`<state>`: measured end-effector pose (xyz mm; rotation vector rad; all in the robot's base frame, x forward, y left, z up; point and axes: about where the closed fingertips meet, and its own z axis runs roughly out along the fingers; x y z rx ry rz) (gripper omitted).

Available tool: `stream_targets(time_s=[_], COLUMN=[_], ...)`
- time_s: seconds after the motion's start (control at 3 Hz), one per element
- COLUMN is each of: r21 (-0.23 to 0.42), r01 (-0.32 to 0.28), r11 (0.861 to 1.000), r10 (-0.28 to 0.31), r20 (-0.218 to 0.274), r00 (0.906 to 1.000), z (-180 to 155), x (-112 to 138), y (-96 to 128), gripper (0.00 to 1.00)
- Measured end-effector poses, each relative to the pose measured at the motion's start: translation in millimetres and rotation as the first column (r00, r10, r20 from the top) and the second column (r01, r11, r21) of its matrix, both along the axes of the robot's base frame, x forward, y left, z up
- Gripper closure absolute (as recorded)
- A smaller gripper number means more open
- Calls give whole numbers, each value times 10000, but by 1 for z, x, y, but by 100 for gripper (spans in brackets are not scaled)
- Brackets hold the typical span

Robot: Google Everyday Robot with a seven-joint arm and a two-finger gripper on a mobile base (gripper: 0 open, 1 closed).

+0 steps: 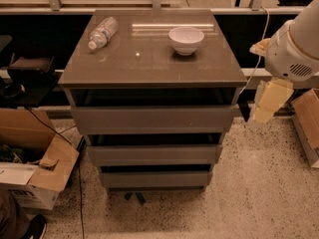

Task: Open middle drawer

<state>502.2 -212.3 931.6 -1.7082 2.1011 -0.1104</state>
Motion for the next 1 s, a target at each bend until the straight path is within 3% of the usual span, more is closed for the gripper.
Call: stream_targets(time_s=[0.33, 1.0], r21=[-257, -593], r01=[81, 364], r11=[9996, 9976], r10=[-83, -373], r20=[-91, -146], r00=[9999, 9992], z=[-2, -69], x=[-1, 19], y=[0, -4], gripper=[0, 0])
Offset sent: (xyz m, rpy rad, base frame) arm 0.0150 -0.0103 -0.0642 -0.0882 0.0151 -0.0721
